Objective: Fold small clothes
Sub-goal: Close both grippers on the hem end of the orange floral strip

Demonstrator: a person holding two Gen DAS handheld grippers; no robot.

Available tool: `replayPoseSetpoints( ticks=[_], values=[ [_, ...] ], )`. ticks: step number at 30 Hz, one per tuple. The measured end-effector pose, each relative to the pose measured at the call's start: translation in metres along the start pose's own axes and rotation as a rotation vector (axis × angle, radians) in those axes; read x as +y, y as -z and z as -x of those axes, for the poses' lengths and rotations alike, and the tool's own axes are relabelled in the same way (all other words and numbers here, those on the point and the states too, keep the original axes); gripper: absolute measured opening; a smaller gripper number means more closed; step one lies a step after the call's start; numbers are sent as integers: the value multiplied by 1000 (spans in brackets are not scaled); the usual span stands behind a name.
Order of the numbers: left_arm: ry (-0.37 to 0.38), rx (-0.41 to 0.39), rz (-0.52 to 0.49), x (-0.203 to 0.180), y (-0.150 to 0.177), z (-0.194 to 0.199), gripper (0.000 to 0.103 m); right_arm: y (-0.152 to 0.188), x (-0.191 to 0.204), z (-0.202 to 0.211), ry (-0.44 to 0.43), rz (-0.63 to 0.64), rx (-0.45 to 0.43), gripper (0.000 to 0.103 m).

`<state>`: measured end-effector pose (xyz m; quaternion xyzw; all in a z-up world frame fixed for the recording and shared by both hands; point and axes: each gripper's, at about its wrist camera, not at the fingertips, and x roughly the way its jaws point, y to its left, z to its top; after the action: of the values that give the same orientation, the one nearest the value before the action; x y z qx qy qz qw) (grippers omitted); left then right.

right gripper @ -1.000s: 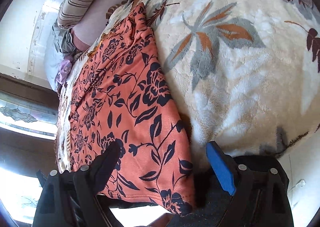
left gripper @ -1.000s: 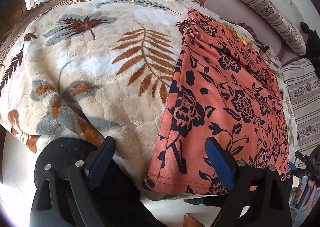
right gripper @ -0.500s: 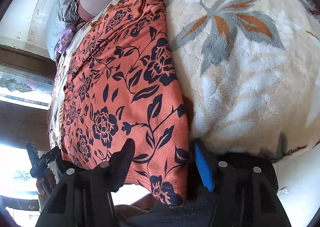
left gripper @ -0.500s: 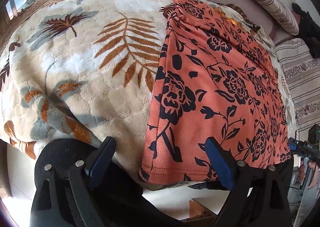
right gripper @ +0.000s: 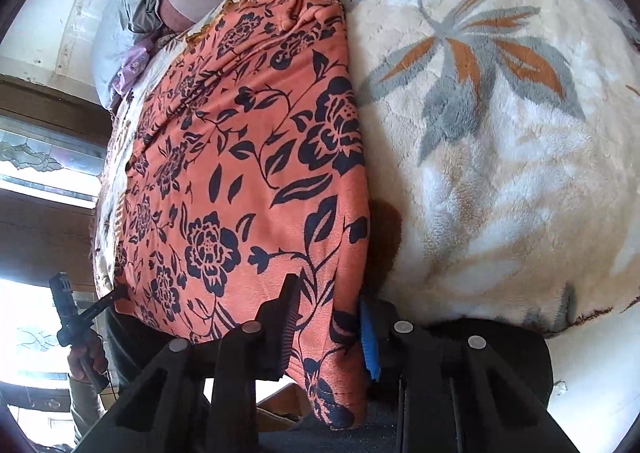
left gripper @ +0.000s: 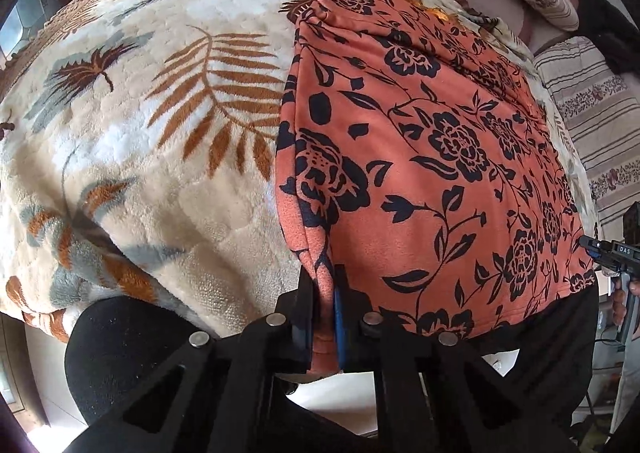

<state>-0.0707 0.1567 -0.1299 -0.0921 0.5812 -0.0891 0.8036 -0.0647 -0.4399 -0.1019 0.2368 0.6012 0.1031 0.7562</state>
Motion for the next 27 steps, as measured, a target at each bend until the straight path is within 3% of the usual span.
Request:
replayPoseSetpoints(
  ticks=[2, 3, 5, 6, 7, 8, 9, 10, 16, 18, 22, 27],
  values=[
    [-1, 24, 26, 3, -1, -9, 20, -1, -6, -7, -26, -29, 45, 39],
    [21, 22, 41, 3, -2, -10, 30, -1, -7, -9, -26, -36, 52, 58],
    [91, 18, 54, 3, -2, -10, 52, 0, -3, -10, -13, -8, 55, 60],
    [88, 11, 46, 0, -2, -10, 53, 0, -3, -9, -11, -6, 54, 60],
    [60, 8, 24, -4, -2, -10, 50, 0, -2, -9, -19, -3, 53, 56],
    [22, 8, -4, -9, -3, -11, 28, 0, -1, -9, -21, 4, 55, 44],
    [-10, 8, -23, -11, -3, -11, 6, 0, 0, -9, -17, 8, 58, 10],
    [8, 4, -16, -9, -5, -8, 6, 0, 0, -7, -19, 5, 47, 6],
    [104, -115, 23, -3, -14, 31, 6, -6, -4, 23, -207, -81, -57, 6],
    [102, -101, 38, 0, -15, 24, 6, -6, -8, 18, -209, -98, -49, 6],
    [60, 3, 90, 10, -8, -9, 6, 0, -21, -4, -200, -146, 5, 6],
    [104, -58, 77, 5, -11, 11, 6, -4, -21, 5, -247, -143, -24, 6]
  ],
)
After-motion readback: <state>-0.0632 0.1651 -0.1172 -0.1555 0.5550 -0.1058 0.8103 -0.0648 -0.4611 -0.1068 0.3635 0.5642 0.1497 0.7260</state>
